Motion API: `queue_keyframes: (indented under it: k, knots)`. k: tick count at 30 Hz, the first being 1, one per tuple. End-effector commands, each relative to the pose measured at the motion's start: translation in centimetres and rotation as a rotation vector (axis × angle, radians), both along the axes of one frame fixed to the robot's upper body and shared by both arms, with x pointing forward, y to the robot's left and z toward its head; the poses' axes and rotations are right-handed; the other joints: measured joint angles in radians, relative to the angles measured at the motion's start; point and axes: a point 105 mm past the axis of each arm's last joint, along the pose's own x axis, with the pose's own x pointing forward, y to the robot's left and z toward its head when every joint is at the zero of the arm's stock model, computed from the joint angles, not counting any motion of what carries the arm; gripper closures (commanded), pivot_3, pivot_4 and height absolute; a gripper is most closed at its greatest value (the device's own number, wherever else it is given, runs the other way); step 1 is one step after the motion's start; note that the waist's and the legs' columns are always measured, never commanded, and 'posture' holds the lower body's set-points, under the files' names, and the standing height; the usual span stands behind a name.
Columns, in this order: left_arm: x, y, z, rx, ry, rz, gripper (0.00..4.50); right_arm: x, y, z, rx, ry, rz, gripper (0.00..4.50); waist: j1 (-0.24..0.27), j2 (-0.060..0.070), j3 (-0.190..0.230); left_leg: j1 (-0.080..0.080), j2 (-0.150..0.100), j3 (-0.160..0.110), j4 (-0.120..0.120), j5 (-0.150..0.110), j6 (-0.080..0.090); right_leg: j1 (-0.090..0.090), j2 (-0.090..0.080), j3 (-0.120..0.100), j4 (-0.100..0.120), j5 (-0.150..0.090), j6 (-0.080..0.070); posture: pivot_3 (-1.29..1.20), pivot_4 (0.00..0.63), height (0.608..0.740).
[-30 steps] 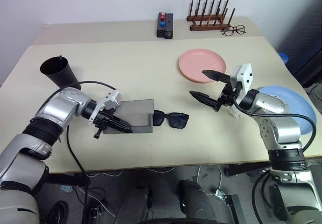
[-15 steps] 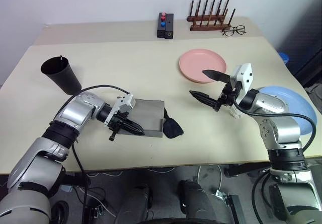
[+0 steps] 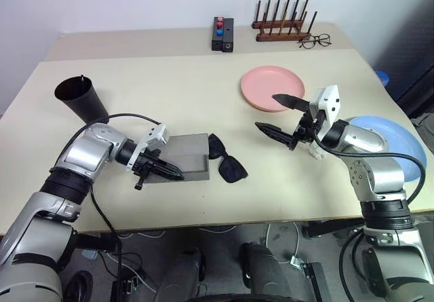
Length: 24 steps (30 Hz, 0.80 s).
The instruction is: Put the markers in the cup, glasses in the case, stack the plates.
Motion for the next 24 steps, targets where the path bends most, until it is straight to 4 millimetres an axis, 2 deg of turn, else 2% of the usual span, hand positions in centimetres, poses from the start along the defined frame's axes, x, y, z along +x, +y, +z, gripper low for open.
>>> queue_keyframes:
  k: [1, 5, 9, 14, 19, 24]
  knots:
    - [0.0, 0.5, 0.3, 0.015, -0.048, -0.005, 4.45, 0.0, 0.3, 1.5, 0.017, -0.055, 0.016, 0.0, -0.001, 0.0, 0.0, 0.0, 0.0, 0.0, 0.0, 0.0, 0.0, 0.0, 0.0, 0.0, 0.0, 0.0, 0.0, 0.0, 0.15, 0.74]
    - [-0.1, 0.4, -0.5, 0.028, -0.05, -0.013, 4.45, -0.1, 0.3, 1.4, 0.013, -0.054, 0.015, 0.0, -0.001, 0.0, 0.0, 0.0, 0.0, 0.0, 0.0, 0.0, 0.0, 0.0, 0.0, 0.0, 0.0, 0.0, 0.0, 0.0, 0.15, 0.74]
    - [1.3, -0.5, -1.2, 0.009, -0.085, 0.025, 4.45, -0.2, 0.2, 1.3, 0.012, -0.053, 0.01, 0.0, 0.006, 0.002, -0.001, 0.002, 0.0, 0.0, 0.0, 0.0, 0.0, 0.002, 0.0, 0.0, 0.0, 0.0, 0.0, 0.0, 0.15, 0.74]
    - [2.3, -2.0, -1.6, -0.013, -0.128, 0.024, 4.45, -0.2, 0.3, 1.4, 0.012, -0.055, 0.012, 0.0, 0.024, 0.002, -0.001, 0.012, -0.001, 0.0, 0.0, -0.004, 0.007, 0.014, -0.001, -0.001, -0.003, 0.0, 0.0, 0.0, 0.15, 0.74]
    - [2.2, -3.0, -1.5, -0.041, -0.117, -0.011, 4.45, -0.3, 0.0, 1.5, 0.007, -0.057, 0.006, 0.0, 0.028, 0.002, -0.002, 0.013, -0.001, -0.001, 0.0, -0.004, 0.007, 0.016, -0.001, -0.001, -0.005, 0.0, 0.001, 0.0, 0.15, 0.74]
    - [2.0, -2.9, -1.7, -0.027, -0.108, -0.033, 4.45, -0.3, 0.0, 1.5, 0.008, -0.057, 0.005, 0.0, 0.026, 0.002, -0.002, 0.013, -0.001, -0.001, 0.0, -0.004, 0.007, 0.016, -0.001, -0.001, -0.005, 0.0, 0.001, 0.0, 0.15, 0.74]
